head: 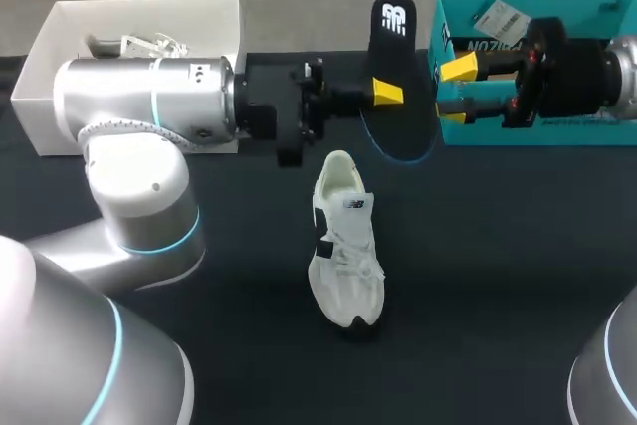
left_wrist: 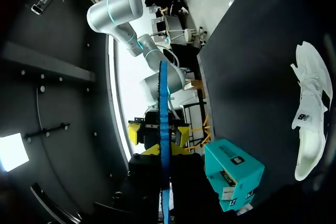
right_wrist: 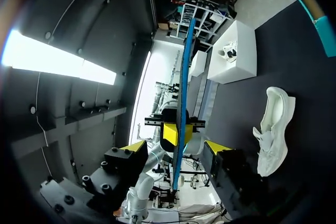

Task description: Take the shoe out of the shoebox, open the shoe tongue, remove and reinsert the insole, then place the shoe into the shoebox

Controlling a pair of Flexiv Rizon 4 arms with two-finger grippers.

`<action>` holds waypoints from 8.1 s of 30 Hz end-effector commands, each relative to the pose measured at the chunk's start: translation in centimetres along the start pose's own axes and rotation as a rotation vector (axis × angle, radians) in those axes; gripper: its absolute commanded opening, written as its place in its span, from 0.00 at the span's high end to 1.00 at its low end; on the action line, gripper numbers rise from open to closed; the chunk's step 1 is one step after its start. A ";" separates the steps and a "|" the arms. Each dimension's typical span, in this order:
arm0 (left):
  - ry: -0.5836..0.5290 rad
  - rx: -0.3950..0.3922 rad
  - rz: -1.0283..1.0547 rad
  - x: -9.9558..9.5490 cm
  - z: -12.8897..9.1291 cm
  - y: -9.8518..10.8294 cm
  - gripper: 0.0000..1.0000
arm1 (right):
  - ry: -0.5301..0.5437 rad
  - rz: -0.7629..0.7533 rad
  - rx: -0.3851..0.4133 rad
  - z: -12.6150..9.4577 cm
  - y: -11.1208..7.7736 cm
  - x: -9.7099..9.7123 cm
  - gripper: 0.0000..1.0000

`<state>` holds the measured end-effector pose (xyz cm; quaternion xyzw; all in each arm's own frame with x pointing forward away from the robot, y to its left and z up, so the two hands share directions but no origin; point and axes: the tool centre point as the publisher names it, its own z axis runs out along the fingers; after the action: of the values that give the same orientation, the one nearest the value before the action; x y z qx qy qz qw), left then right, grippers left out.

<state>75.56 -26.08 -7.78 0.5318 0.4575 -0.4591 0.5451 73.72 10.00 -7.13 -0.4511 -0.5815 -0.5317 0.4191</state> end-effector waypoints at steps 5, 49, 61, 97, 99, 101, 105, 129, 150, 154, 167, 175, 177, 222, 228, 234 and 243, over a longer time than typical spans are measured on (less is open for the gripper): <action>-0.020 -0.003 0.021 0.0 1.4 -0.2 1.00 | 0.006 0.005 0.016 1.2 0.7 -0.4 0.60; 0.012 0.066 0.032 -0.5 0.9 0.0 0.00 | 0.011 0.007 0.012 2.0 0.5 -0.6 1.00; 0.086 0.176 0.048 0.4 -3.3 1.4 0.00 | -0.024 -0.012 -0.010 0.5 0.4 -0.6 1.00; 0.283 0.423 0.078 4.0 -18.9 9.4 0.00 | -0.208 -0.220 -0.064 2.8 5.9 -1.3 1.00; 0.293 0.417 0.091 4.2 -19.6 9.9 0.00 | -0.214 -0.240 -0.065 3.1 6.3 -1.3 1.00; 0.299 0.420 0.088 4.3 -20.2 10.2 0.00 | -0.229 -0.257 -0.062 3.4 6.8 -1.4 1.00; 0.327 0.434 0.108 4.7 -21.2 10.5 0.00 | -0.258 -0.315 -0.064 3.9 7.5 -1.3 1.00; 0.408 0.382 0.133 6.5 -24.4 11.7 0.00 | -0.305 -0.554 -0.109 5.7 9.9 -1.1 1.00; 0.408 0.382 0.133 6.5 -24.4 11.7 0.00 | -0.245 -0.693 -0.205 5.0 10.9 -3.9 1.00; 0.408 0.382 0.133 6.5 -24.4 11.7 0.00 | -0.256 -0.785 -0.207 4.4 12.6 -5.4 1.00; 0.408 0.382 0.133 6.5 -24.4 11.7 0.00 | -0.167 -0.803 -0.200 5.1 14.0 -10.3 1.00; 0.408 0.382 0.133 6.5 -24.4 11.7 0.00 | -0.078 -0.750 -0.184 7.9 13.4 -13.9 1.00; 0.408 0.382 0.133 6.5 -24.4 11.7 0.00 | -0.067 -0.735 -0.168 8.6 13.1 -14.5 1.00; 0.408 0.382 0.133 6.5 -24.4 11.7 0.00 | -0.062 -0.595 -0.028 14.1 9.4 -23.9 1.00; 0.408 0.382 0.133 6.5 -24.4 11.7 0.00 | -0.052 -0.569 -0.025 14.6 8.5 -24.4 1.00; 0.408 0.382 0.133 6.5 -24.4 11.7 0.00 | -0.072 -0.566 -0.032 14.3 8.3 -24.3 1.00; 0.408 0.382 0.133 6.5 -24.4 11.7 0.00 | -0.099 -0.649 -0.030 13.7 11.4 -22.5 1.00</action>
<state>87.92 -1.71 -12.72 0.7340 0.4273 -0.3850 0.3611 89.38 22.00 -27.99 -0.2776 -0.6994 -0.6306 0.1902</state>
